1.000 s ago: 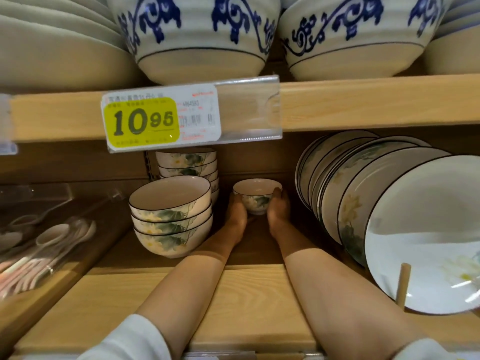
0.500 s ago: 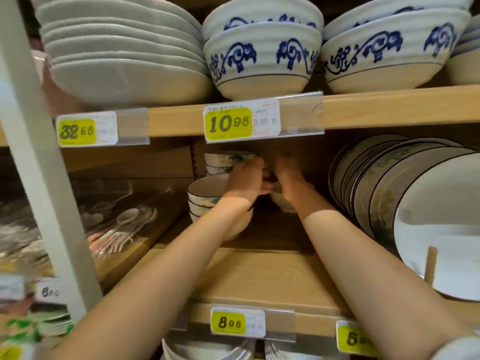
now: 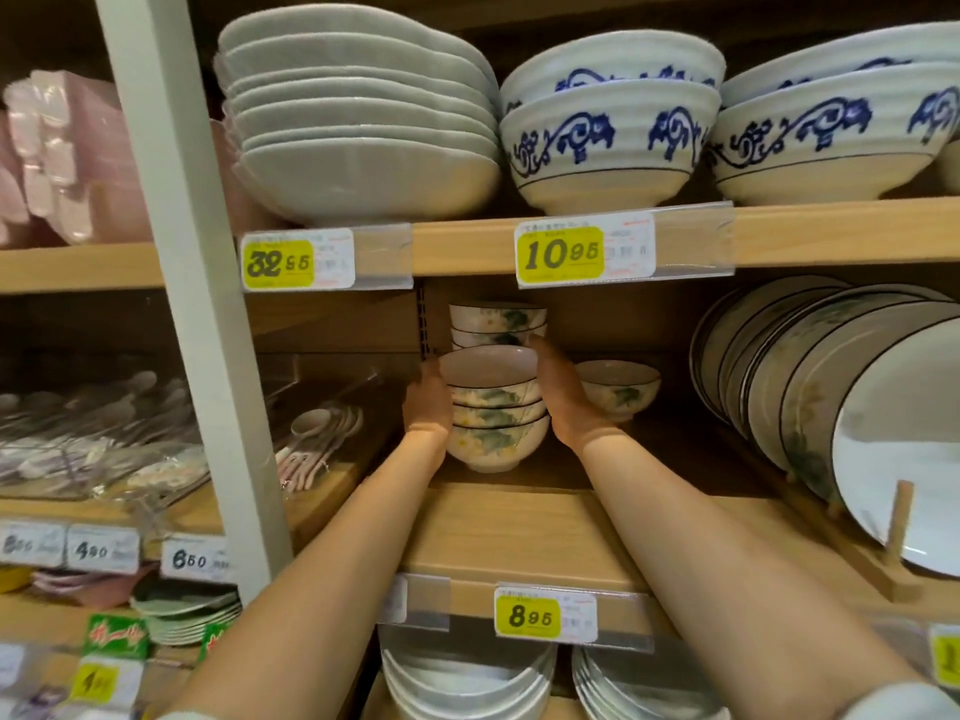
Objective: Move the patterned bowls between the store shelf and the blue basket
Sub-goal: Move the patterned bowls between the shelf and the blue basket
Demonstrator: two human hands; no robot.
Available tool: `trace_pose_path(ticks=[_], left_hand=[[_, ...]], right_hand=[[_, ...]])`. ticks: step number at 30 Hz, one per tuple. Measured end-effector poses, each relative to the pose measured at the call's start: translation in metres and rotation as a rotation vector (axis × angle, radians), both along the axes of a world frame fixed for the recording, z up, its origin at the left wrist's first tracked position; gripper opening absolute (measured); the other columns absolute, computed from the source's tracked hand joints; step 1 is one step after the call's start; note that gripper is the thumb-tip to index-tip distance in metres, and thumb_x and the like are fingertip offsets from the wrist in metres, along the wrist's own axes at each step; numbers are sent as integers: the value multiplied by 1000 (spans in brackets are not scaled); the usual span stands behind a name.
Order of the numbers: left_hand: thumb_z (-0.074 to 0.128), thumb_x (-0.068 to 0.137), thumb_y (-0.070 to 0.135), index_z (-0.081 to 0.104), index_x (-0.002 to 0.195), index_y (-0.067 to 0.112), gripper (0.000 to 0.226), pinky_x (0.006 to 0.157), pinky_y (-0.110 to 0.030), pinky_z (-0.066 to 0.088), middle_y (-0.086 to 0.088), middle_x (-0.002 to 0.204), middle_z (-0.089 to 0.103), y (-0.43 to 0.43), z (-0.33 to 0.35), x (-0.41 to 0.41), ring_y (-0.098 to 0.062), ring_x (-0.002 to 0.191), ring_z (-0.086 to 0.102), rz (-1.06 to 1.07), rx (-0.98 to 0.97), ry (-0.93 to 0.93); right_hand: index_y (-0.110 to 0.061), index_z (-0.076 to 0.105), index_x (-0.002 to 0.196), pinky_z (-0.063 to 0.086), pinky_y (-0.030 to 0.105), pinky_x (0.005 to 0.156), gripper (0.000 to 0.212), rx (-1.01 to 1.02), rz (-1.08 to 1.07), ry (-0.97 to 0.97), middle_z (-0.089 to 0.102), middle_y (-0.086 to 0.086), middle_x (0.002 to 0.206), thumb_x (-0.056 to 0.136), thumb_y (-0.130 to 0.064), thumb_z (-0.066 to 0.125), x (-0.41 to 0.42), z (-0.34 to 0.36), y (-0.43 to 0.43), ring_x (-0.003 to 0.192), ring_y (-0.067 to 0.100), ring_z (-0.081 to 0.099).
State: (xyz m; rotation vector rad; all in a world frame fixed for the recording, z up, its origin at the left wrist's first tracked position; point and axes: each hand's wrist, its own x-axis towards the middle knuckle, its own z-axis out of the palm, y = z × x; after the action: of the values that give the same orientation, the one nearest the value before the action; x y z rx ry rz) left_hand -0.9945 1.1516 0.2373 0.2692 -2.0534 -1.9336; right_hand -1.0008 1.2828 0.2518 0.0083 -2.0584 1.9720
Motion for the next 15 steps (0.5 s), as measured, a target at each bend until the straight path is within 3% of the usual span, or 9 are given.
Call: trace_pose_path(ticks=[3, 5, 7, 9, 11, 15], left_hand=[[22, 102, 44, 51, 135, 8, 57, 108, -44, 33, -18, 139, 51, 3, -4, -1, -38, 126, 46, 27, -152, 14], [20, 103, 38, 46, 137, 10, 52, 113, -52, 24, -18, 143, 47, 3, -3, -5, -39, 133, 38, 61, -305, 53], [22, 104, 27, 40, 139, 11, 43, 115, -60, 15, -20, 146, 43, 5, 3, -7, -42, 139, 30, 126, -482, 78], [23, 104, 20, 37, 138, 9, 39, 114, -58, 17, -22, 144, 43, 3, 13, -9, -43, 136, 32, 188, -455, 153], [27, 103, 16, 39, 138, 6, 38, 110, -49, 29, -23, 140, 46, 0, 22, -7, -41, 129, 41, 200, -354, 213], [24, 105, 29, 51, 132, 8, 43, 96, -35, 35, -23, 136, 51, -3, 38, 21, -38, 123, 47, 149, -123, 253]], right_hand=[[-21, 59, 122, 37, 40, 107, 42, -19, -76, 51, 57, 9, 134, 99, -46, 34, -1, -6, -7, 122, 28, 52], [-28, 59, 115, 39, 40, 105, 39, -67, -109, 68, 58, 10, 131, 98, -50, 31, -1, -6, -11, 119, 29, 53], [-27, 58, 120, 37, 37, 104, 47, -131, -137, 70, 58, 11, 131, 98, -55, 28, 0, -2, -15, 120, 28, 53], [-24, 54, 130, 34, 32, 99, 55, -168, -173, 100, 55, 11, 134, 97, -58, 27, 2, 5, -17, 122, 29, 51], [-23, 52, 133, 34, 34, 100, 55, -204, -201, 136, 54, 12, 135, 98, -58, 27, 4, 12, -19, 124, 31, 49], [-21, 52, 133, 27, 29, 89, 54, -192, -234, 165, 52, 15, 135, 99, -54, 25, 20, 20, -19, 124, 33, 47]])
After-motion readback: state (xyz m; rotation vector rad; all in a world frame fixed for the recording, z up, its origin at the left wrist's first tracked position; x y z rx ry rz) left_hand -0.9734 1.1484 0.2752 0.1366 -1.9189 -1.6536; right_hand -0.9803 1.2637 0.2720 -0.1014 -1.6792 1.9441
